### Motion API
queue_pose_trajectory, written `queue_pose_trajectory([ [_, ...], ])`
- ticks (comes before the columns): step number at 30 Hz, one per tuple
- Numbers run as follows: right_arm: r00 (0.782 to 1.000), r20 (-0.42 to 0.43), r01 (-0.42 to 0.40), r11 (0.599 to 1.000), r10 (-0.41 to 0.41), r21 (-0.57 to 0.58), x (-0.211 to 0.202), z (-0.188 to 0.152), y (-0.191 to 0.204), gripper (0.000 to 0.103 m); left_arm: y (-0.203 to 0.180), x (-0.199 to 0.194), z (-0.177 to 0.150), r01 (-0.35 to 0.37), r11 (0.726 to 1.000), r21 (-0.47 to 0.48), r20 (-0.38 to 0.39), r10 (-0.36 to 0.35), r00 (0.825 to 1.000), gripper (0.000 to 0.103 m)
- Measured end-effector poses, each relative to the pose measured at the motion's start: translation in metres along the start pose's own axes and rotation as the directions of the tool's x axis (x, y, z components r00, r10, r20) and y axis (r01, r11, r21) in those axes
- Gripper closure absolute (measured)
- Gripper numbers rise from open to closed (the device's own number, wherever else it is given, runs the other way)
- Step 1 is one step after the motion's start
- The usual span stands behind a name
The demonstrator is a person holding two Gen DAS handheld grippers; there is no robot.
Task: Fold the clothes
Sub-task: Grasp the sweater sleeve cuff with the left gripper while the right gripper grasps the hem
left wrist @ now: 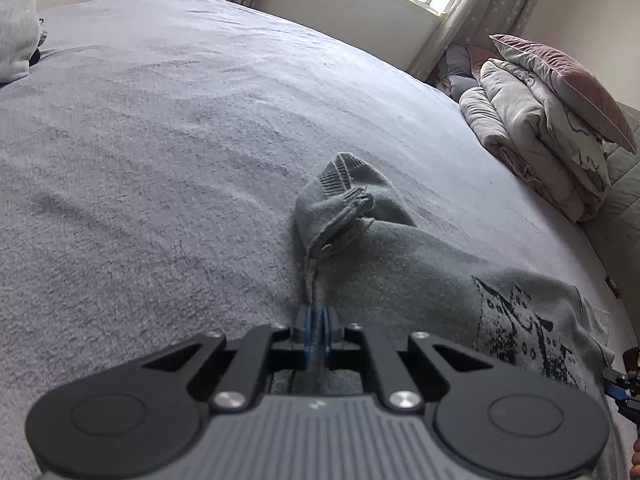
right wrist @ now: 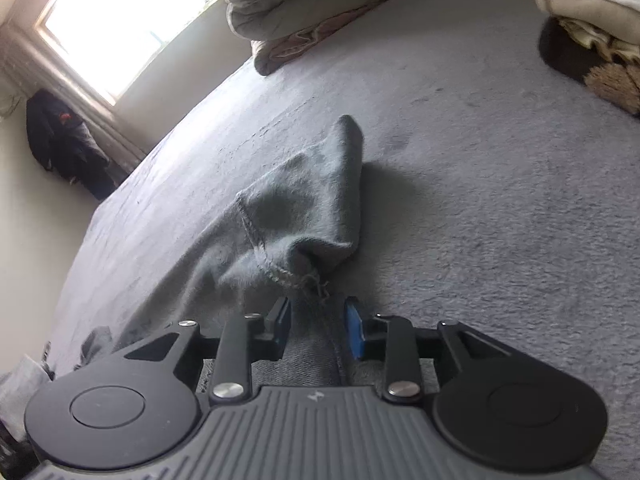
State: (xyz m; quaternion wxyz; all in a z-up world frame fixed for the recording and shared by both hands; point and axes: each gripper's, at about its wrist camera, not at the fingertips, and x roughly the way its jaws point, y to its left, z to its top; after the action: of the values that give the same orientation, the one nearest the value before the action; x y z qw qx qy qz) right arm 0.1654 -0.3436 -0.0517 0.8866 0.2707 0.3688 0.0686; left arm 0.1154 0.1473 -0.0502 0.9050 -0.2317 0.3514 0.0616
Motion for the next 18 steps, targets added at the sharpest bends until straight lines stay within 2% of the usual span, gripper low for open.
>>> queue_pose_trajectory([
  [2, 1.000, 0.012, 0.023, 0.998, -0.022, -0.060, 0.004, -0.005, 0.009, 0.074, -0.002, 0.001, 0.000, -0.001, 1.000, 0.006, 0.003, 0.001, 1.000, 0.098],
  [3, 0.999, 0.014, 0.041, 0.995, -0.040, -0.094, 0.007, -0.007, 0.014, 0.081, -0.002, 0.002, -0.001, -0.003, 1.000, 0.010, 0.004, 0.002, 1.000, 0.099],
  [4, 0.998, 0.017, 0.060, 0.990, -0.058, -0.129, 0.009, -0.009, 0.020, 0.098, -0.003, 0.001, -0.001, -0.006, 1.000, 0.016, 0.010, 0.006, 1.000, 0.099],
  [5, 0.997, 0.026, 0.080, 0.985, -0.076, -0.153, 0.010, -0.010, 0.023, 0.098, -0.004, 0.000, -0.001, -0.010, 1.000, 0.022, 0.018, 0.010, 1.000, 0.100],
  [7, 0.985, 0.118, 0.150, 0.968, -0.128, -0.199, -0.002, -0.009, 0.035, 0.098, -0.005, -0.002, -0.002, -0.027, 0.999, 0.030, 0.040, 0.026, 0.999, 0.100],
  [9, 0.972, 0.198, 0.175, 0.955, -0.129, -0.238, -0.010, -0.005, 0.043, 0.098, -0.006, -0.002, -0.002, -0.041, 0.999, 0.034, 0.049, 0.039, 0.998, 0.100],
  [10, 0.968, 0.209, 0.192, 0.947, -0.139, -0.256, -0.010, -0.005, 0.044, 0.098, -0.006, -0.001, -0.003, -0.046, 0.998, 0.037, 0.046, 0.044, 0.998, 0.100],
  [12, 0.972, 0.162, 0.209, 0.937, -0.169, -0.281, 0.001, -0.008, 0.041, 0.098, -0.007, 0.001, -0.004, -0.053, 0.997, 0.051, 0.044, 0.051, 0.998, 0.100],
  [13, 0.978, 0.110, 0.201, 0.941, -0.177, -0.272, 0.008, -0.009, 0.036, 0.097, -0.008, 0.002, -0.005, -0.056, 0.996, 0.064, 0.043, 0.053, 0.998, 0.099],
  [15, 0.985, 0.066, 0.169, 0.961, -0.158, -0.220, 0.008, -0.008, 0.025, 0.095, -0.009, 0.001, -0.005, -0.056, 0.996, 0.070, 0.044, 0.053, 0.998, 0.097],
  [16, 0.988, 0.046, 0.153, 0.969, -0.147, -0.192, 0.007, -0.008, 0.020, 0.092, -0.008, 0.000, -0.005, -0.046, 0.997, 0.063, 0.036, 0.044, 0.998, 0.095],
  [18, 0.994, 0.012, 0.105, 0.988, -0.104, -0.112, -0.001, -0.002, 0.010, 0.081, -0.007, -0.003, -0.004, -0.015, 0.999, 0.045, 0.015, 0.015, 1.000, 0.086],
])
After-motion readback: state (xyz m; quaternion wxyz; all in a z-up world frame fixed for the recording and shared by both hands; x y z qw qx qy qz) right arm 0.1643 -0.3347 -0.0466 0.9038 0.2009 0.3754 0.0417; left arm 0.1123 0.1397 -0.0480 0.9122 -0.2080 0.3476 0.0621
